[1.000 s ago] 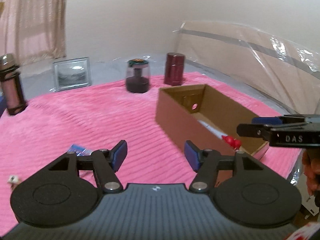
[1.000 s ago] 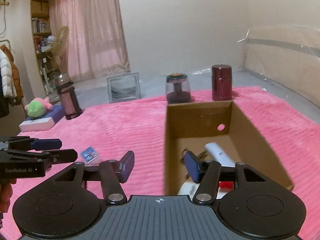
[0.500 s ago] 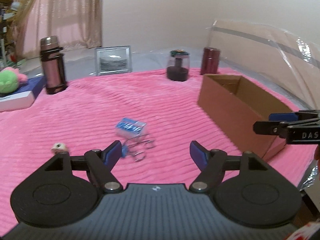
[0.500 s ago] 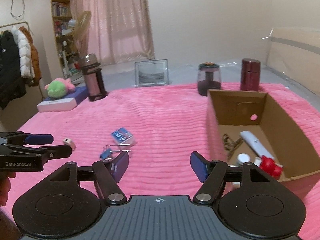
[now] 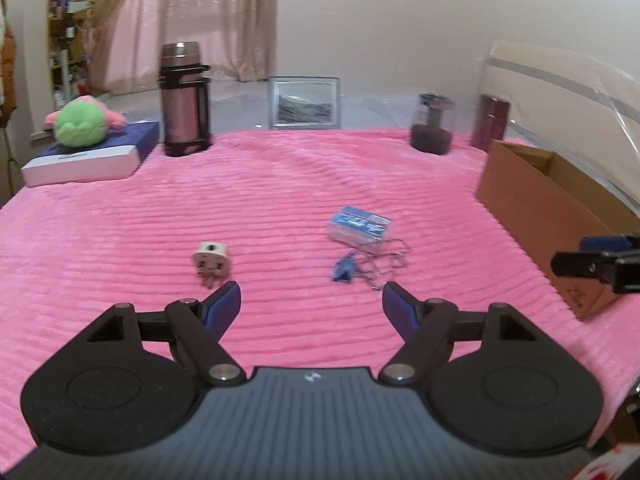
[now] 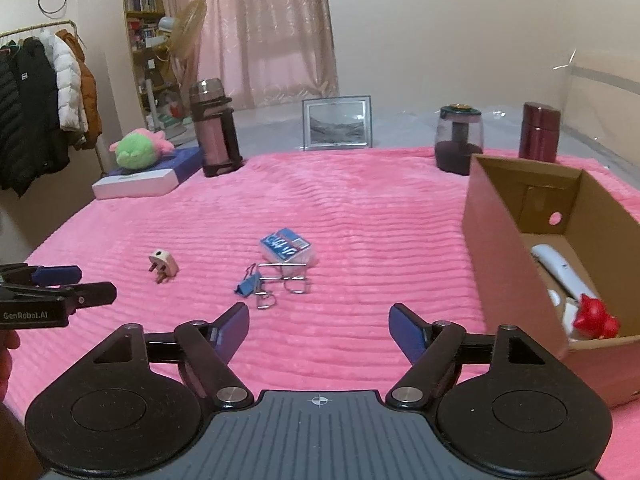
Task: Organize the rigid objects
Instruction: 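Grasp the white plug adapter with the left tool while the right tool grasps the wire rack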
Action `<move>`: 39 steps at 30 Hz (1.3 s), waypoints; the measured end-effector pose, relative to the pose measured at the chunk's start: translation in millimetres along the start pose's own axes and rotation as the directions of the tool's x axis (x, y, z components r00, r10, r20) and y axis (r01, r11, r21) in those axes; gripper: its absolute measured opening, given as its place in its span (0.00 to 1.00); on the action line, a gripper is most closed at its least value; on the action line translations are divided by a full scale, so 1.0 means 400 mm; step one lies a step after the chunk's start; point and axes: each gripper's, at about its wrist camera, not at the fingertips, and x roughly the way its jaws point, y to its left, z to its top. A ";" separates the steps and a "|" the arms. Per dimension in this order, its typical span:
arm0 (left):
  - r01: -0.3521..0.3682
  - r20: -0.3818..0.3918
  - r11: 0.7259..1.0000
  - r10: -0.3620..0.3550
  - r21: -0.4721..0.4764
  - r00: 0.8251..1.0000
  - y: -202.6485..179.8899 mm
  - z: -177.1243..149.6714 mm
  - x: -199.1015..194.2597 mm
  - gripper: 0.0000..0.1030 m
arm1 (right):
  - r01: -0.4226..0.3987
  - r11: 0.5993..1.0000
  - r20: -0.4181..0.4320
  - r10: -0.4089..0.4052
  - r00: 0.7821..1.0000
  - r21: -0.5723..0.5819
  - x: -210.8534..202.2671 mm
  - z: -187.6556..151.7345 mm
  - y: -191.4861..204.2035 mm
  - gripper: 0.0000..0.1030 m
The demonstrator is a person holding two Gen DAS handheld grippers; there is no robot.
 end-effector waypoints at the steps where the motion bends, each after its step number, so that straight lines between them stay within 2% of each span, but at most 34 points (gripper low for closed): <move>1: -0.009 0.009 1.000 0.009 -0.006 1.000 0.011 -0.002 0.003 0.72 | -0.009 1.000 -0.004 0.009 1.000 0.000 0.011 -0.002 0.006 0.76; 8: -0.068 0.023 0.998 0.068 -0.011 0.997 0.074 -0.016 0.048 0.72 | -0.031 1.000 -0.026 0.031 0.999 0.004 0.096 -0.008 0.038 0.80; 12: -0.082 0.003 0.997 0.082 -0.008 0.997 0.102 -0.021 0.090 0.72 | -0.038 0.999 -0.038 0.038 0.999 0.005 0.146 -0.011 0.052 0.83; 19: -0.094 -0.018 0.995 0.093 -0.032 0.995 0.157 -0.029 0.172 0.72 | -0.050 0.999 -0.070 0.049 0.996 -0.011 0.250 -0.007 0.070 0.83; 29: -0.118 -0.015 0.993 0.118 0.015 0.993 0.195 -0.025 0.289 0.72 | -0.058 0.998 -0.074 0.056 0.996 -0.030 0.408 0.000 0.060 0.83; 39: -0.132 -0.020 0.991 0.132 0.008 0.991 0.219 -0.016 0.367 0.72 | -0.031 0.999 -0.078 0.028 0.997 -0.039 0.533 0.007 0.049 0.83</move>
